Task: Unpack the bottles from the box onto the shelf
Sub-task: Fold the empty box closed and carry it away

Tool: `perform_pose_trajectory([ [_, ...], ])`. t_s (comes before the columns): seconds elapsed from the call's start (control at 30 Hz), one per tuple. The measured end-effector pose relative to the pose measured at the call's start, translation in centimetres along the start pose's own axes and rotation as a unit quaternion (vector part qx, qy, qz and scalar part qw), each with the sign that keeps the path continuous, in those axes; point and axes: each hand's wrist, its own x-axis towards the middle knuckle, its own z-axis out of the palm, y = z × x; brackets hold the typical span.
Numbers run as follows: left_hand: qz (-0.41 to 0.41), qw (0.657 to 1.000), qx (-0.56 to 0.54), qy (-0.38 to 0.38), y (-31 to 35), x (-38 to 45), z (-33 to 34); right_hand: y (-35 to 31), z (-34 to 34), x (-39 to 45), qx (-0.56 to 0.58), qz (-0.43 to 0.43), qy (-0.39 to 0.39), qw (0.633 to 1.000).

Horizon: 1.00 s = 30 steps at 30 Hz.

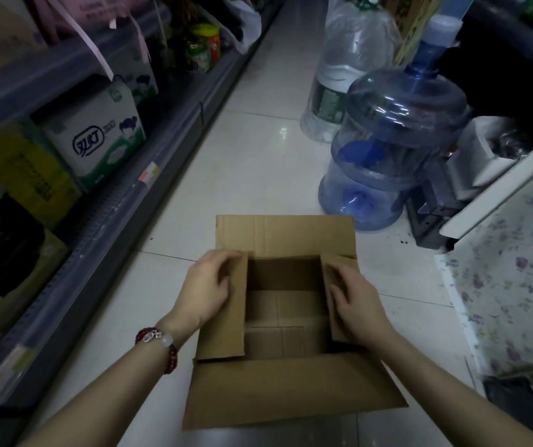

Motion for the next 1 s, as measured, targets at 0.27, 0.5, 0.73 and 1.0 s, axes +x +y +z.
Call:
perform_pose_trajectory([
  [0.27, -0.103, 0.994, -0.027, -0.019, -1.8, 2.3, 0.1, 1.6, -3.7, 3.9, 0.058, 0.064, -0.017, 0.996],
  [0.5, -0.127, 0.99, -0.067, -0.013, -2.1, 2.7, 1.9, 0.8, -2.5, 6.6, -0.074, 0.05, -0.094, 0.991],
  [0.73, -0.152, 0.979, -0.134, -0.015, -3.0, 2.2, 2.2, 0.9, -3.2, 8.9, -0.202, -0.026, -0.15, 0.968],
  [1.0, -0.121, 0.98, -0.158, 0.011, -2.5, 1.5, 2.7, 0.9, -3.5, 8.3, -0.226, -0.075, -0.101, 0.966],
])
